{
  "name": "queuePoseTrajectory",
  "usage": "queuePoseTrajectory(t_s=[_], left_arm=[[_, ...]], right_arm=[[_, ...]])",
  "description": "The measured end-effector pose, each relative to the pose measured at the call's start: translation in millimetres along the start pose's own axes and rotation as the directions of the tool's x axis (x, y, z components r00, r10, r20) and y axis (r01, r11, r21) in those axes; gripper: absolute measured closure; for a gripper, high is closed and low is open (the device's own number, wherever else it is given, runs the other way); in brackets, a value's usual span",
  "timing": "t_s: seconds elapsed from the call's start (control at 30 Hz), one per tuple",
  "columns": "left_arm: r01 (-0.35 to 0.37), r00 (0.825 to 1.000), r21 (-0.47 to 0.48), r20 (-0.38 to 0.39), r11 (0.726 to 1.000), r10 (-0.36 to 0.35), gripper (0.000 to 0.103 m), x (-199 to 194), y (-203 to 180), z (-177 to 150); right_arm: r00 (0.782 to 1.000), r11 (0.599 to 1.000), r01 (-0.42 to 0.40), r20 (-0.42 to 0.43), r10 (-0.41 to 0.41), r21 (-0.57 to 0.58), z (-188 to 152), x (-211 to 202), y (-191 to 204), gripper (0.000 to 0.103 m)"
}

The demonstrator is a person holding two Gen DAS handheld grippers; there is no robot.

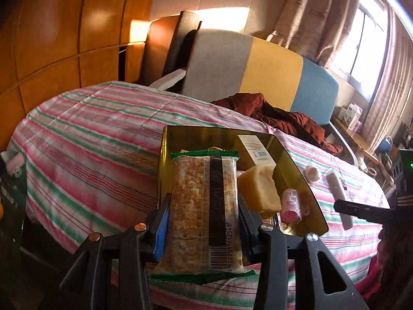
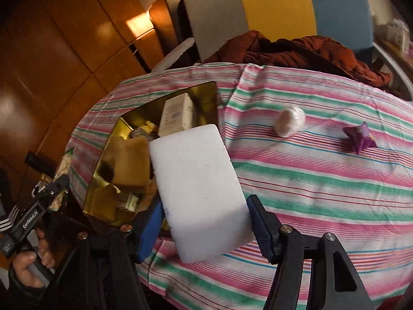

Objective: Organize objects
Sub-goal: 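Carry the cracker packet with the left tool while the right tool carries the white bar to the tray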

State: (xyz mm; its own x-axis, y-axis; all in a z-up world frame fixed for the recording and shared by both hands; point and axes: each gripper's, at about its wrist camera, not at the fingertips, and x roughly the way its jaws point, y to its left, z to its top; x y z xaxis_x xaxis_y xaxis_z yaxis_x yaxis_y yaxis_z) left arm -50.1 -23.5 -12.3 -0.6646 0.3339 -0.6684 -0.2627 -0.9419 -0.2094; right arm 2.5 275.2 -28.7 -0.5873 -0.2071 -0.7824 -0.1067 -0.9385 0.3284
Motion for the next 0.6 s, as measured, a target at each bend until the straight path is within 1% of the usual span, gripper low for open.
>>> queuePoseTrajectory(t_s=[0.17, 0.23, 0.3, 0.4, 0.43, 0.5, 0.53, 0.57, 0.6], left_arm=[[0.017, 1.000, -0.026, -0.010, 1.000, -0.017, 0.059, 9.9, 3.9, 8.0], [0.018, 1.000, -0.023, -0.019, 1.000, -0.018, 0.059, 19.2, 0.6, 13.1], [0.019, 1.000, -0.014, -0.011, 1.000, -0.019, 0.059, 27.8, -5.3, 18.7], [0.011, 1.000, 0.007, -0.020, 1.000, -0.011, 0.058, 47.9, -13.6, 28.1], [0.009, 1.000, 0.005, -0.023, 1.000, -0.008, 0.058, 54.5, -14.9, 30.8], [-0.002, 0.998, 0.020, -0.070, 1.000, 0.003, 0.056, 71.3, -17.8, 35.3], [-0.002, 0.997, 0.013, -0.083, 1.000, 0.003, 0.056, 76.0, -17.4, 36.2], [0.008, 0.996, 0.004, -0.087, 1.000, -0.007, 0.056, 77.8, -16.2, 35.6], [0.013, 0.996, 0.005, -0.090, 1.000, -0.012, 0.056, 78.8, -15.7, 35.4]], right_arm=[[1.000, 1.000, -0.018, -0.023, 0.017, -0.022, 10.9, 19.3, 25.3, 0.038], [0.999, 1.000, -0.023, -0.026, 0.023, -0.012, 17.2, 25.4, 29.4, 0.038], [0.999, 0.999, -0.031, -0.032, 0.031, 0.014, 25.4, 32.7, 31.6, 0.038], [0.995, 0.994, -0.090, -0.039, 0.092, 0.065, 37.1, 44.8, 36.1, 0.036], [0.995, 0.992, -0.092, -0.040, 0.096, 0.082, 39.9, 49.3, 37.5, 0.035], [0.994, 0.988, -0.094, -0.050, 0.100, 0.124, 44.4, 60.9, 36.0, 0.030], [0.990, 0.982, -0.116, -0.062, 0.126, 0.151, 44.5, 66.3, 33.8, 0.021], [0.987, 0.976, -0.127, -0.071, 0.141, 0.180, 43.5, 70.9, 31.1, 0.013], [0.987, 0.973, -0.121, -0.077, 0.139, 0.196, 41.4, 74.0, 28.7, 0.011]])
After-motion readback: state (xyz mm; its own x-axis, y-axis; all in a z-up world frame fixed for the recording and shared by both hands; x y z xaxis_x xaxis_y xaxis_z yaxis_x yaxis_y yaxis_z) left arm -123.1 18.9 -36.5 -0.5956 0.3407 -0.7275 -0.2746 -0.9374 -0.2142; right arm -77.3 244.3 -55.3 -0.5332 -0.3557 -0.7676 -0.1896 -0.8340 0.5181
